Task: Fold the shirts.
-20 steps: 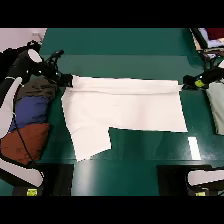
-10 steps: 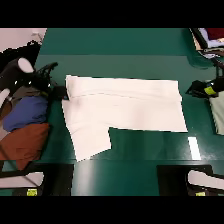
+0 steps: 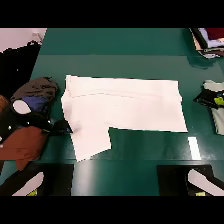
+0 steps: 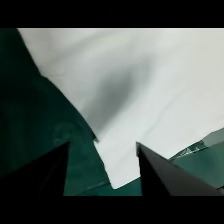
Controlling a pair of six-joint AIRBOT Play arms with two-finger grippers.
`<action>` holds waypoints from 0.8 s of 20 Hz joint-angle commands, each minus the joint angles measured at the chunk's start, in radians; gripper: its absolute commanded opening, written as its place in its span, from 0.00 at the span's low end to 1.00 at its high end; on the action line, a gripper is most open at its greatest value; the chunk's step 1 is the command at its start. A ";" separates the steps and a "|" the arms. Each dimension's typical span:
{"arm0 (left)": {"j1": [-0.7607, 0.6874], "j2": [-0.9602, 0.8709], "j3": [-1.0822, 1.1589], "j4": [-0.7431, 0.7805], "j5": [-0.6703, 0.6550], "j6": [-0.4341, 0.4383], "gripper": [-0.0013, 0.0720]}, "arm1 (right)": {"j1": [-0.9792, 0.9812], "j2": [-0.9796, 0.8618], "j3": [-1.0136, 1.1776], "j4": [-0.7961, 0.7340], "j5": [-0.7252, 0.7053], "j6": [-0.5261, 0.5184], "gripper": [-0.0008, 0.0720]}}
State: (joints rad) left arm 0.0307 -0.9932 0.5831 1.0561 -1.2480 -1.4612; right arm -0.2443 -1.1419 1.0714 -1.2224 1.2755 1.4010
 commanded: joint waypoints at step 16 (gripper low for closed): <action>-0.124 0.024 -0.105 -0.173 0.166 0.100 0.05 | -0.084 0.026 -0.015 0.039 0.126 -0.017 0.61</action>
State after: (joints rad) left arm -0.0757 -0.9695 0.4679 0.8886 -1.0794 -1.3636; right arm -0.2855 -1.1172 1.0584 -1.1778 1.3315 1.3987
